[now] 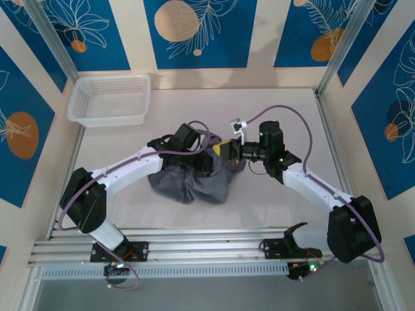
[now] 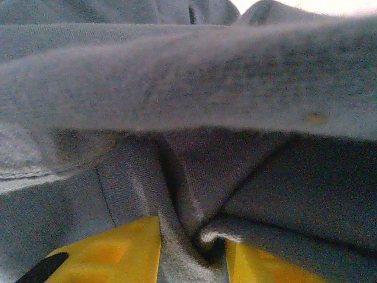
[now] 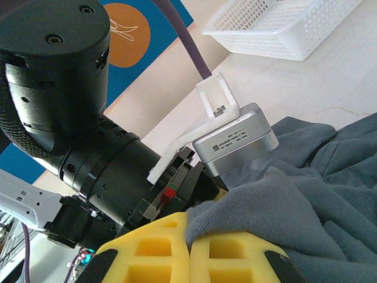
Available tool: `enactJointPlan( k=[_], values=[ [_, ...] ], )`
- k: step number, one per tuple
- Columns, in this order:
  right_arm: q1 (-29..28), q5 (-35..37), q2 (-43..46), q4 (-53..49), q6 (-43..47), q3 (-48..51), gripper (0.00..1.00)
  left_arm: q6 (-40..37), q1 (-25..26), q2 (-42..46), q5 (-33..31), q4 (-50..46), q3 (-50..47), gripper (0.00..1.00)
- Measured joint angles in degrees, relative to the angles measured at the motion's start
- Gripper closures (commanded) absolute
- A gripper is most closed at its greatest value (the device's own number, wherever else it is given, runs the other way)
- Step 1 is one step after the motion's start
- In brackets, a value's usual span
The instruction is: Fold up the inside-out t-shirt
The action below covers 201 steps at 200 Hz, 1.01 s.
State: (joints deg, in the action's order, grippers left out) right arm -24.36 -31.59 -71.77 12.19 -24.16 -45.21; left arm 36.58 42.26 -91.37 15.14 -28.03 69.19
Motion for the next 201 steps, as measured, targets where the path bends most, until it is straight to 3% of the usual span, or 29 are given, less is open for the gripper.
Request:
enactJointPlan(
  k=[46,73,100,121,159,181,201],
  values=[
    [11.9,4.4,-1.2,0.3,-6.6,5.4,1.00,-2.1,-3.0,8.3,4.8,-1.9,3.0,1.00],
    [12.2,4.5,-4.0,-1.7,-7.9,7.5,0.92,-2.5,-4.5,13.4,7.3,-1.4,6.0,1.00],
    [10.6,6.3,-4.3,-5.1,-6.3,7.4,0.88,-2.7,-6.1,16.3,9.5,-1.5,6.4,1.00],
    [9.3,7.8,-4.8,-8.9,-5.0,6.9,0.66,-4.1,-7.3,17.2,9.7,-1.6,6.4,1.00],
    [4.2,14.9,4.1,-12.6,1.8,6.5,0.39,-7.3,-7.7,17.7,11.3,-1.7,6.4,1.00],
    [-2.9,19.4,11.0,-9.2,12.2,5.2,0.37,-8.5,-7.7,17.5,13.0,-1.9,6.2,1.00],
    [-7.7,20.9,11.2,-6.3,22.4,2.9,0.38,-8.7,-7.7,17.2,14.2,-1.8,6.1,1.00]
  ],
)
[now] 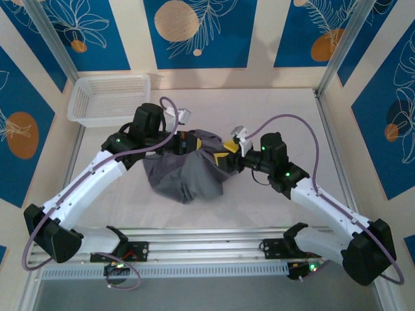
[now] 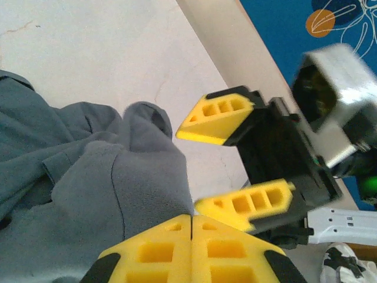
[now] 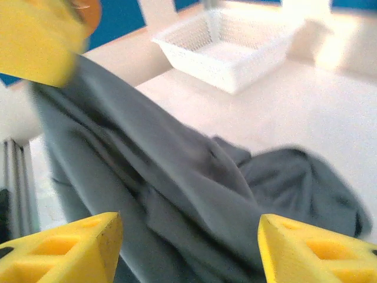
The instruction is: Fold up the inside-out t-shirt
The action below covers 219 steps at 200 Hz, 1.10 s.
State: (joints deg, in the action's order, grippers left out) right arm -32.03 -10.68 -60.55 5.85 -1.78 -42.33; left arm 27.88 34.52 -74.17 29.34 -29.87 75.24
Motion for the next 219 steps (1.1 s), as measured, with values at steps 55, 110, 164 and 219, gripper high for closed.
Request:
enactJointPlan(
  k=[55,110,164,219],
  values=[
    [-1.0,-0.9,-10.6,-1.7,11.1,-8.2,1.00,-1.1,0.0,-0.1,-0.1,-0.9,0.0,1.00],
    [1.0,-25.2,-7.9,-2.2,-2.3,-8.9,1.00,-5.9,-2.6,-7.1,-12.4,-4.0,0.0,0.85],
    [3.7,-27.4,-4.4,2.8,-14.8,-7.7,1.00,-6.4,-3.8,-6.2,-21.6,-1.6,-6.4,0.54],
    [7.4,-15.6,-7.6,-2.4,-21.8,-9.3,1.00,-0.9,-0.5,10.4,-21.9,0.4,-11.0,0.54]
  ],
)
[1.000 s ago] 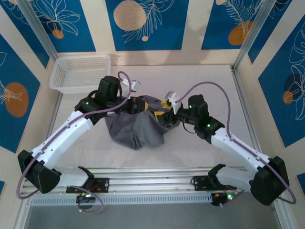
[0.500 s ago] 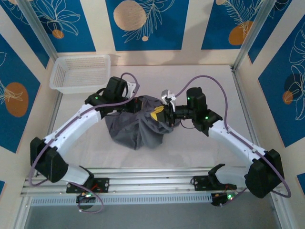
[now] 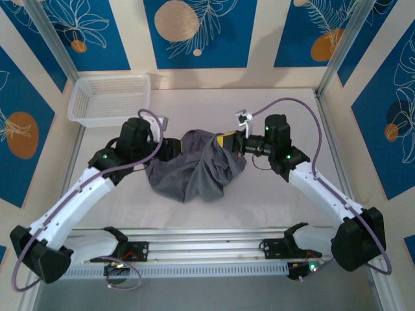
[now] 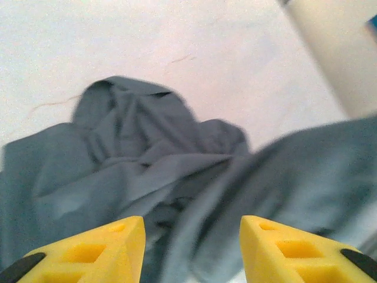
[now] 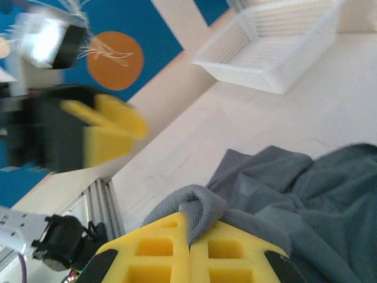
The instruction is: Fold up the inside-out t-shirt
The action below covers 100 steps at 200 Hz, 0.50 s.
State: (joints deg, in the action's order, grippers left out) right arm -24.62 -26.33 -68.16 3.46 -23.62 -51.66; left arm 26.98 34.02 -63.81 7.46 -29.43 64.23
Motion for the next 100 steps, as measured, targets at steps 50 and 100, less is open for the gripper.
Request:
enactJointPlan(
  k=[50,100],
  values=[
    [-0.2,2.9,-1.8,-5.1,-2.2,-3.0,1.00,6.0,11.1,-11.8,4.4,6.9,2.3,0.43],
    [-0.5,2.9,-1.7,-7.3,-3.2,-3.5,1.00,5.2,11.3,-20.5,-4.8,6.4,5.2,1.00]
  ],
)
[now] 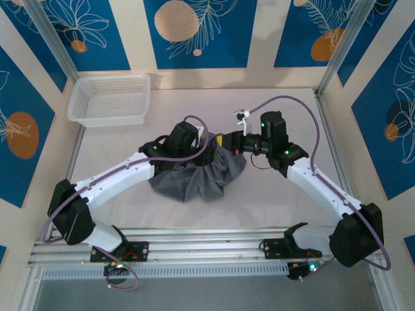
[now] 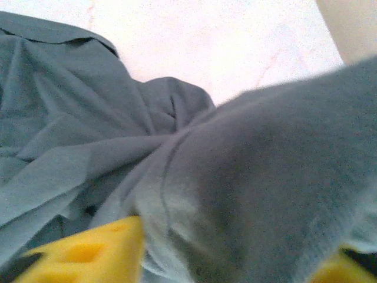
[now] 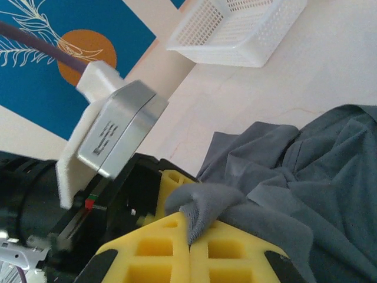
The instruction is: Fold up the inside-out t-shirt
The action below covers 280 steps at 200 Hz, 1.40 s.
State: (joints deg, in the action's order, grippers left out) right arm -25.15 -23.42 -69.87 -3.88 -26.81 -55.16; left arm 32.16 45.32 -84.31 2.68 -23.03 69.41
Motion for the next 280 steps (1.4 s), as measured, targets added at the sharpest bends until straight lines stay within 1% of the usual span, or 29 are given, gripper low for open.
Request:
enactJointPlan(
  k=[9,16,30,49,59,65,76,86,97,108,116,127,136,144,150,163,178,194,203,211,215,232,239,259,268,280],
  values=[
    [0.1,-0.1,0.0,-0.3,-0.2,0.0,1.00,-0.1,-0.5,0.0,0.4,0.4,0.0,1.00],
    [0.4,-0.2,0.0,-0.3,-0.5,0.0,1.00,-0.2,-0.9,0.0,1.9,1.3,0.0,1.00],
    [2.5,-0.5,-0.1,-0.5,-1.6,0.3,1.00,0.6,-2.2,0.2,7.7,4.3,0.0,1.00],
    [8.9,-1.7,-2.4,-0.4,-3.9,0.9,1.00,4.0,-4.3,0.6,16.6,10.0,-0.3,1.00],
    [11.8,-3.1,-5.7,-0.5,-4.3,0.9,0.93,6.5,-5.4,1.1,20.9,13.7,-1.0,1.00],
    [13.0,-4.7,-8.1,-1.0,-4.3,0.6,0.84,7.8,-5.9,1.3,23.1,15.9,-1.6,1.00],
    [13.4,-6.9,-12.0,-3.4,-3.9,-0.6,0.72,9.6,-6.4,1.4,26.1,18.3,-2.6,1.00],
    [13.4,-7.8,-14.7,-5.0,-4.3,-1.3,0.65,10.4,-6.7,1.9,28.0,19.0,-3.4,1.00],
    [13.8,-8.0,-15.1,-6.5,-4.2,-1.2,0.57,10.9,-7.0,2.6,29.4,19.2,-3.9,1.00],
    [14.6,-7.1,-12.6,-5.9,-4.7,0.1,0.51,11.0,-7.3,3.3,30.4,19.3,-4.1,1.00],
    [15.1,-5.9,-9.1,-4.9,-5.0,2.1,0.48,11.1,-7.5,3.8,30.9,19.3,-4.1,1.00],
    [15.7,-3.8,-1.7,-3.7,-5.7,5.5,0.50,11.1,-7.7,4.0,31.5,19.6,-4.2,1.00],
    [15.8,-1.7,5.0,-2.7,-5.7,7.9,0.55,11.0,-7.9,4.2,31.7,19.6,-4.2,1.00],
    [15.2,-0.2,10.1,-1.9,-5.5,9.2,0.58,11.0,-8.0,4.2,31.8,19.5,-4.2,1.00],
    [14.0,0.9,13.1,-1.2,-5.3,9.7,0.58,11.0,-8.1,4.2,31.8,19.2,-4.2,1.00],
    [9.4,2.6,17.4,0.0,-4.6,10.2,0.57,10.8,-8.1,4.2,31.9,18.9,-4.2,1.00],
    [3.1,4.1,18.4,1.2,-4.5,10.2,0.50,10.8,-8.2,4.1,31.9,18.9,-4.1,1.00],
    [-2.7,6.5,16.2,2.3,-5.1,10.2,0.46,10.8,-8.2,4.1,31.8,18.9,-4.1,1.00],
    [-4.7,8.2,14.4,2.8,-5.1,10.2,0.49,10.9,-8.2,4.1,31.8,19.0,-4.1,1.00],
    [-6.2,9.8,12.7,3.3,-5.1,10.3,0.54,11.0,-8.2,4.1,31.9,19.0,-4.1,1.00],
    [-6.7,10.3,11.8,3.5,-5.0,10.3,0.60,11.0,-8.2,4.1,31.9,19.0,-4.1,1.00],
    [-7.4,11.5,9.0,4.7,-4.6,10.3,0.90,11.1,-8.2,4.1,31.9,19.1,-4.1,1.00],
    [-7.4,11.6,8.1,5.4,-4.3,10.3,1.00,11.1,-8.2,4.1,31.8,19.1,-4.1,1.00],
    [-7.2,11.4,7.8,6.3,-4.3,10.3,1.00,10.9,-8.7,4.2,31.4,18.1,-4.1,1.00],
    [-6.8,11.1,8.4,6.5,-4.2,10.4,1.00,10.8,-9.2,4.5,31.0,17.2,-4.2,0.95],
    [-6.0,10.6,9.9,7.5,-4.3,11.0,1.00,9.8,-10.4,5.1,30.6,16.2,-4.7,0.91]
  ],
)
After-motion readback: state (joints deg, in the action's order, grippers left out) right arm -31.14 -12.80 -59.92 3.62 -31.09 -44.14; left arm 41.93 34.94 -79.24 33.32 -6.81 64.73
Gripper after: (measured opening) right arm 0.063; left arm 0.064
